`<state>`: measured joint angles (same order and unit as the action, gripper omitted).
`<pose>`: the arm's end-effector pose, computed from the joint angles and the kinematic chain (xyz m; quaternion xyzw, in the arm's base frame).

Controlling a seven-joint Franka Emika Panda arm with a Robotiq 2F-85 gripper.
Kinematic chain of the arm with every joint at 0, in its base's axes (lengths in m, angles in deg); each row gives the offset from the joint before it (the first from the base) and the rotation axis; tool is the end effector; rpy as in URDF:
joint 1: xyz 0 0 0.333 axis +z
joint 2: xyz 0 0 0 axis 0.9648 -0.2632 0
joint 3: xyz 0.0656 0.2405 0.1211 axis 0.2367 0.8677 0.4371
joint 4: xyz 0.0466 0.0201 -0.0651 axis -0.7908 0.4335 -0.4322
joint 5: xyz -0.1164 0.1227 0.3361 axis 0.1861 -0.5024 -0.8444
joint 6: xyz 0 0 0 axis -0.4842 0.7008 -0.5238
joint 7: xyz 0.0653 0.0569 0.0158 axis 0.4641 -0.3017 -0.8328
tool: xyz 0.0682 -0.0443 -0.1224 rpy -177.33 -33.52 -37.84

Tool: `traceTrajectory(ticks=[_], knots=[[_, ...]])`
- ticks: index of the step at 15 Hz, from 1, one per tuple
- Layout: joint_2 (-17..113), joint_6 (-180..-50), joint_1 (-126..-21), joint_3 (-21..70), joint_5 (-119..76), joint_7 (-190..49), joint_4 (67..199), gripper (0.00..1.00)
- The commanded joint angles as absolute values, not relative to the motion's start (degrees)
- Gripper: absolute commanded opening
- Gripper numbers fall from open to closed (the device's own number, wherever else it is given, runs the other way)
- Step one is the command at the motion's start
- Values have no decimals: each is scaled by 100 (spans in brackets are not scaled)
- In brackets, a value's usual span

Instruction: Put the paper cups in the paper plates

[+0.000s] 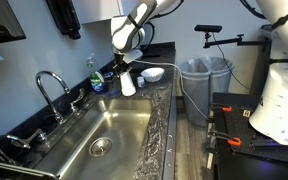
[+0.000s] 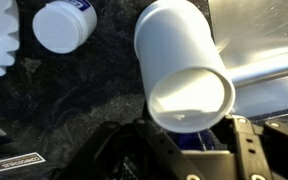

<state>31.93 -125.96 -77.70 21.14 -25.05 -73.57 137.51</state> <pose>0.6704 -0.1171 0.2426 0.9843 -0.0955 0.1433 0.0386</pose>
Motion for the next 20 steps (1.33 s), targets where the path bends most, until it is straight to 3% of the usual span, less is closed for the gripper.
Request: traceTrajectory(ticks=[1, 14, 20], knots=[[3313, -12303, -7818, 2110, -2371, -7186, 13639, 31], [4090, -12501, -7869, 1992, -2217, -7153, 13984, 31], [4474, -12598, -7597, 1522, -1078, -6312, 14354, 31]])
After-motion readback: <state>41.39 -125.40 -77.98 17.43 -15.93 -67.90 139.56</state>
